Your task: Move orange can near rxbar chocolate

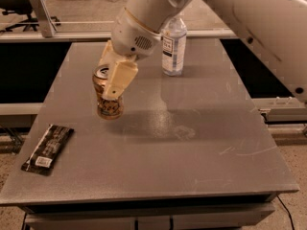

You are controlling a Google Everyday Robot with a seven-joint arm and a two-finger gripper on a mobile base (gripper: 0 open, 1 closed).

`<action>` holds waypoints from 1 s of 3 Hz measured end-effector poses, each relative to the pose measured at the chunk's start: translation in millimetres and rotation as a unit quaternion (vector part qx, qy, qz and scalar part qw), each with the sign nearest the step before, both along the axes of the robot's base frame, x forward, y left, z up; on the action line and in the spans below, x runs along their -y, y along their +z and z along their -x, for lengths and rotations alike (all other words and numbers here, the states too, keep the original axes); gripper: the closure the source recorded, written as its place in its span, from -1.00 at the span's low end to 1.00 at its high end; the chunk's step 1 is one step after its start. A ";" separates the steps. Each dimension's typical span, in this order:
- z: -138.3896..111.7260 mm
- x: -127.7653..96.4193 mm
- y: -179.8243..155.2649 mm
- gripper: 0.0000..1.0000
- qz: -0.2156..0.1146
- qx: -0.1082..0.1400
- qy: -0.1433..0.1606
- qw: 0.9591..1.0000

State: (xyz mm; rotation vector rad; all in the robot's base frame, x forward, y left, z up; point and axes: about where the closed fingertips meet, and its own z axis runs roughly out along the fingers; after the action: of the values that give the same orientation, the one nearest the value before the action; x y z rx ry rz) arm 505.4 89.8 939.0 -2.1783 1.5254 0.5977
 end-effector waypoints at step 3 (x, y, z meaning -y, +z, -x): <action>-5.7 -46.7 -26.5 -0.30 -0.008 0.022 0.071 0.997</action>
Offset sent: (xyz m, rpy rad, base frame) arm 0.0203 0.0434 -0.0359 0.0276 -0.0120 0.1279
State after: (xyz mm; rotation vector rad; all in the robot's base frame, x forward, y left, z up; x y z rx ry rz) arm 511.1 136.5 912.5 -2.2855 1.3465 0.6011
